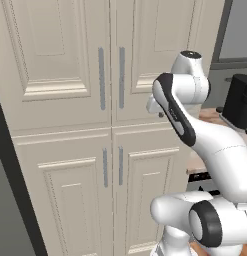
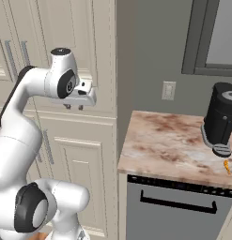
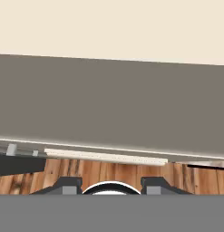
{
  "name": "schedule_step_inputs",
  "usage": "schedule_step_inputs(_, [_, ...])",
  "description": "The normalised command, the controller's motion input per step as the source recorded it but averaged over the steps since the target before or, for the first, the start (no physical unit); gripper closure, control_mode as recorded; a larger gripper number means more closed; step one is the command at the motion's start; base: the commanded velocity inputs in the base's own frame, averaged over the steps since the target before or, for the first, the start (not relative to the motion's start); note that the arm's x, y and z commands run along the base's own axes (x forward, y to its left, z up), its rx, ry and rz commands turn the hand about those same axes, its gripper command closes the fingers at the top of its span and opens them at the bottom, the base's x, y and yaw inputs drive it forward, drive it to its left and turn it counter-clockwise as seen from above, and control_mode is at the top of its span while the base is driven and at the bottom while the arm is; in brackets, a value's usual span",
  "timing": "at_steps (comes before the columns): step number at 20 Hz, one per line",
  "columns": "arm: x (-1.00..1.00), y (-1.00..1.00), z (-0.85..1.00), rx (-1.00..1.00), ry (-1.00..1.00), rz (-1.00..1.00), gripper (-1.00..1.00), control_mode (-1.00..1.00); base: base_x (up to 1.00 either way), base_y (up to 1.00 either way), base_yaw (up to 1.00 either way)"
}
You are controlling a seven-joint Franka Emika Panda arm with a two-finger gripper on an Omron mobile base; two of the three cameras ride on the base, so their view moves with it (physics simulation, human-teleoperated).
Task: Retrieve the pan from the cabinet, then place the raw meat into the pan to avoid contamination.
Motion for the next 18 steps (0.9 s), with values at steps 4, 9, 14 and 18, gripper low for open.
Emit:
schedule_step_inputs(4, [-0.18,0.00,0.00,0.00,0.00,0.00,-1.00,-1.00,0.00,0.00,0.00])
schedule_step_inputs(9, [-0.44,0.11,0.00,-0.01,-0.09,0.03,-1.00,-1.00,0.00,0.00,0.00])
schedule_step_inputs(14, [-0.46,0.18,0.02,-0.03,-0.20,0.01,-1.00,-1.00,0.00,0.00,0.00])
schedule_step_inputs(18, [-0.27,0.30,0.12,-0.05,-0.23,0.00,-1.00,-1.00,0.00,0.00,0.00])
